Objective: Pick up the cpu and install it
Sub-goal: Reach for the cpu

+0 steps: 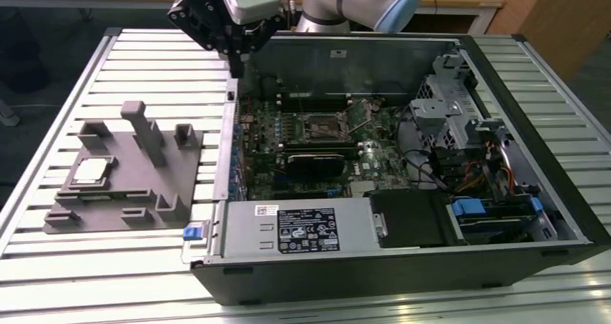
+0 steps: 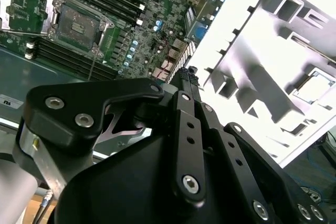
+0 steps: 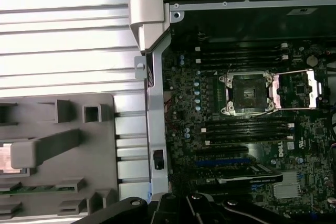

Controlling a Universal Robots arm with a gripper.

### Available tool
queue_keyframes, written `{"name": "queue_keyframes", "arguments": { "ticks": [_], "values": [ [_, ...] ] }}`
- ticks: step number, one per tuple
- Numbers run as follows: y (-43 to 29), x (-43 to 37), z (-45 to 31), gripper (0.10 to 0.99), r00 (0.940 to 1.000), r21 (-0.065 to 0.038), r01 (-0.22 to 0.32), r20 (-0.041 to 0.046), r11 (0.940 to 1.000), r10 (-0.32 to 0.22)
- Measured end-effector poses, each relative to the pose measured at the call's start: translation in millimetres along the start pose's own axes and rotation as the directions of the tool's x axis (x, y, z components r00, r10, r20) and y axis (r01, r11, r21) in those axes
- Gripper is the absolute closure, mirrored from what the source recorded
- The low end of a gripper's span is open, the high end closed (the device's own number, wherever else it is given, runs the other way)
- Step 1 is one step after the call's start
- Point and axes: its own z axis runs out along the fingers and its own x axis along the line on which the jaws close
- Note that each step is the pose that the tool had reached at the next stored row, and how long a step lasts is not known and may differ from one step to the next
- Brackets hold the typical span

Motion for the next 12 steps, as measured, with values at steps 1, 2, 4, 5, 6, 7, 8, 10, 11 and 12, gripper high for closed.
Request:
{"name": "queue_keyframes", "arguments": {
  "ticks": [1,2,4,5,6,7,8,10,11,12],
  "values": [
    [-0.1,0.8,0.0,0.98,1.0,0.0,0.0,0.0,1.0,0.0],
    [-0.1,1.6,0.1,0.98,1.0,0.0,0.0,0.0,1.0,0.0],
    [-0.2,3.2,0.2,0.98,1.0,0.0,0.0,0.0,1.0,0.0],
    [-0.3,3.9,0.2,0.98,1.0,0.0,0.0,0.0,1.0,0.0],
    [-0.4,4.7,0.2,0.98,1.0,0.0,0.0,0.0,1.0,0.0],
    [-0.4,5.5,0.2,0.98,1.0,0.0,0.0,0.0,1.0,0.0],
    [-0.5,6.3,0.3,0.98,1.0,0.0,0.0,0.0001,1.0,0.0],
    [-0.6,7.8,0.4,0.98,1.0,0.0,0.0,0.0001,1.0,0.0],
    [-0.6,8.5,0.4,0.98,1.0,0.0,0.0,0.0,1.0,0.0],
    [-0.7,9.4,0.5,0.98,1.0,0.0,0.0,-0.0001,1.0,0.0]
  ]
}}
